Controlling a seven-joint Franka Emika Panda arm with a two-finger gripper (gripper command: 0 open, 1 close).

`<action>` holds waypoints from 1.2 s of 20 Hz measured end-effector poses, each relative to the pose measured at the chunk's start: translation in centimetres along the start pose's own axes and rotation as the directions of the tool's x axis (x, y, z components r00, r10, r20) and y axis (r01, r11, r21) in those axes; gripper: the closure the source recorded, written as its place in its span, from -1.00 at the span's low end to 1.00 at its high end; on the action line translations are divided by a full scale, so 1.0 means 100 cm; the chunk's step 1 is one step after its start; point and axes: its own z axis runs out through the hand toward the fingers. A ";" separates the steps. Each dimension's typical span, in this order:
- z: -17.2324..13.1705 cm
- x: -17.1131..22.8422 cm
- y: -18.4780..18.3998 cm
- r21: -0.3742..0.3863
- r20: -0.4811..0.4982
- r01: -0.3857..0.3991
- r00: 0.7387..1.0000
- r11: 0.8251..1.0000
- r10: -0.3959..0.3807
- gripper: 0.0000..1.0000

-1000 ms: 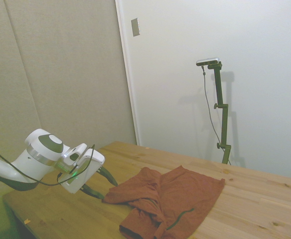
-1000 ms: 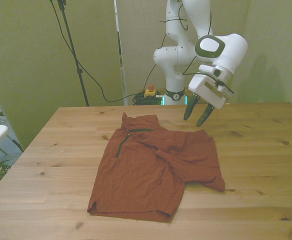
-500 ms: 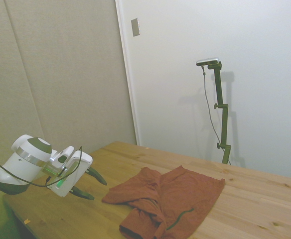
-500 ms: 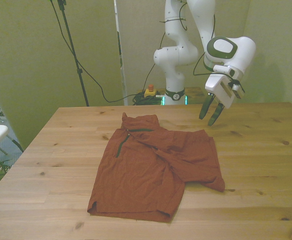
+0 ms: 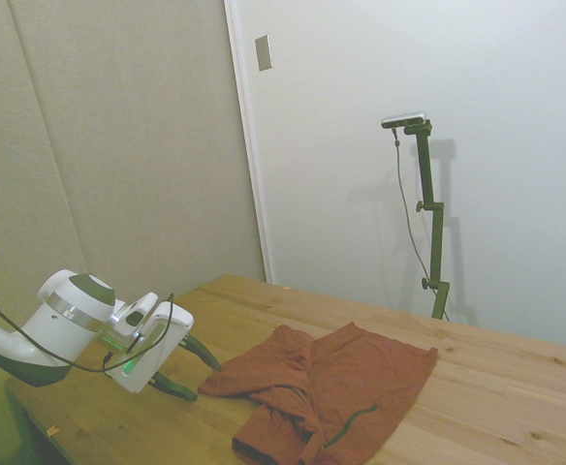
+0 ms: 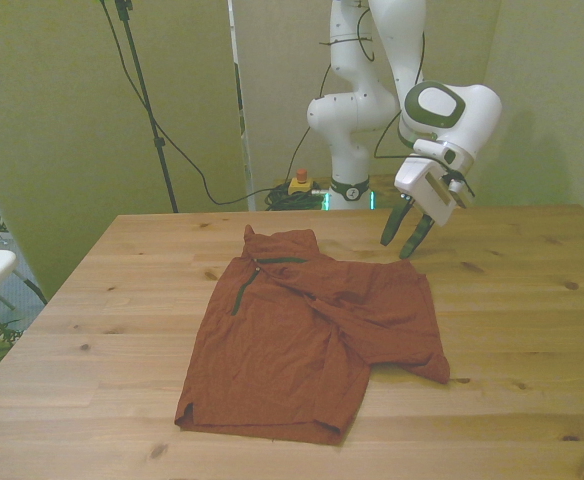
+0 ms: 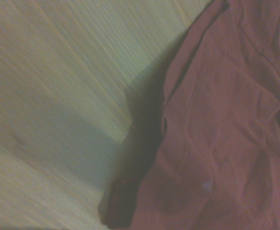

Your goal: Fold the shorts

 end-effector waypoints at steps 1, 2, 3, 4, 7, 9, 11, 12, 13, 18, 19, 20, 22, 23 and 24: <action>0.002 0.002 0.001 0.000 0.002 -0.004 1.000 1.000 0.004 -1.00; 0.003 0.003 0.001 0.000 0.004 -0.007 1.000 1.000 0.007 -1.00; 0.005 0.005 0.001 0.000 0.006 -0.010 1.000 1.000 0.010 -1.00; 0.007 0.008 0.001 0.000 0.007 -0.013 1.000 1.000 0.013 -1.00; 0.014 0.018 0.001 -0.005 0.007 -0.017 1.000 1.000 0.017 -1.00; 0.019 0.024 0.002 -0.009 0.008 -0.022 1.000 1.000 0.022 -1.00; 0.025 0.030 0.004 -0.015 0.012 -0.031 0.999 0.999 0.031 -1.00; 0.027 0.032 0.004 -0.016 0.014 -0.036 0.999 0.999 0.036 -1.00; 0.029 0.034 0.005 -0.018 0.015 -0.039 0.999 0.999 0.039 -1.00; 0.036 0.045 0.003 -0.019 0.016 -0.047 0.999 0.999 0.047 -1.00; 0.037 0.047 0.001 -0.018 0.015 -0.049 0.999 0.999 0.049 1.00; 0.038 0.050 0.000 -0.017 0.014 -0.051 0.999 0.999 0.051 1.00; 0.039 0.057 -0.005 -0.008 0.010 -0.059 0.998 0.998 0.059 1.00; 0.040 0.060 -0.007 -0.003 0.008 -0.062 0.998 0.998 0.062 1.00; 0.040 0.063 -0.009 0.001 0.006 -0.065 0.998 0.998 0.065 1.00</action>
